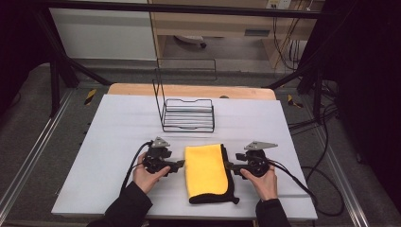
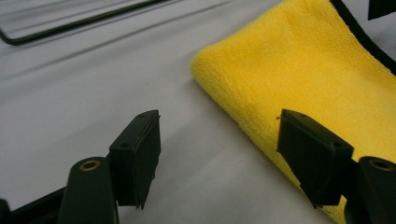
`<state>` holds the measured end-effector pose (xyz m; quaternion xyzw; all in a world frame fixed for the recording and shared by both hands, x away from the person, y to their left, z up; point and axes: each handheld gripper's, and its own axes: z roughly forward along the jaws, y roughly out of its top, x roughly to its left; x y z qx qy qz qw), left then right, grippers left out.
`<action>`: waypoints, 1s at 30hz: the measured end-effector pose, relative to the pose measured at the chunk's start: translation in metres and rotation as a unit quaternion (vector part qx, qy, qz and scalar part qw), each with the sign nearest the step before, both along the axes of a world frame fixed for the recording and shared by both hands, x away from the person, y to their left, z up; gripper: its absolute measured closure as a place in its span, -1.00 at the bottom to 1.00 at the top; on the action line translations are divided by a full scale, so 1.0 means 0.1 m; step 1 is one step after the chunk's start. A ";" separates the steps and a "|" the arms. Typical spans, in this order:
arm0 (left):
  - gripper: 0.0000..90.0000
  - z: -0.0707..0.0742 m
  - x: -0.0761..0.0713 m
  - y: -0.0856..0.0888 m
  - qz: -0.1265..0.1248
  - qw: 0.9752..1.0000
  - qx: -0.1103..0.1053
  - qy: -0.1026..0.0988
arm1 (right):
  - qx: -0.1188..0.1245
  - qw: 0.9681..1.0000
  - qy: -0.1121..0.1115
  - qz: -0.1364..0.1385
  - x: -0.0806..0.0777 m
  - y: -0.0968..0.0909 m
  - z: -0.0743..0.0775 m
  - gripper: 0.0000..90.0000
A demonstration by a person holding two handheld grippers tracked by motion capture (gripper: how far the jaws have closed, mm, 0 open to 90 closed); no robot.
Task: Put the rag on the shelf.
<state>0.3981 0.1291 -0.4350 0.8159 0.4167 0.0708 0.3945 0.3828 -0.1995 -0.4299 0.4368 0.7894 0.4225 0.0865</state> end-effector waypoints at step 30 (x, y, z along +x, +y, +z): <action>0.62 -0.17 -0.03 -0.21 -0.015 0.999 -0.027 0.030 | -0.007 0.998 0.057 0.016 0.19 0.21 -0.21 0.45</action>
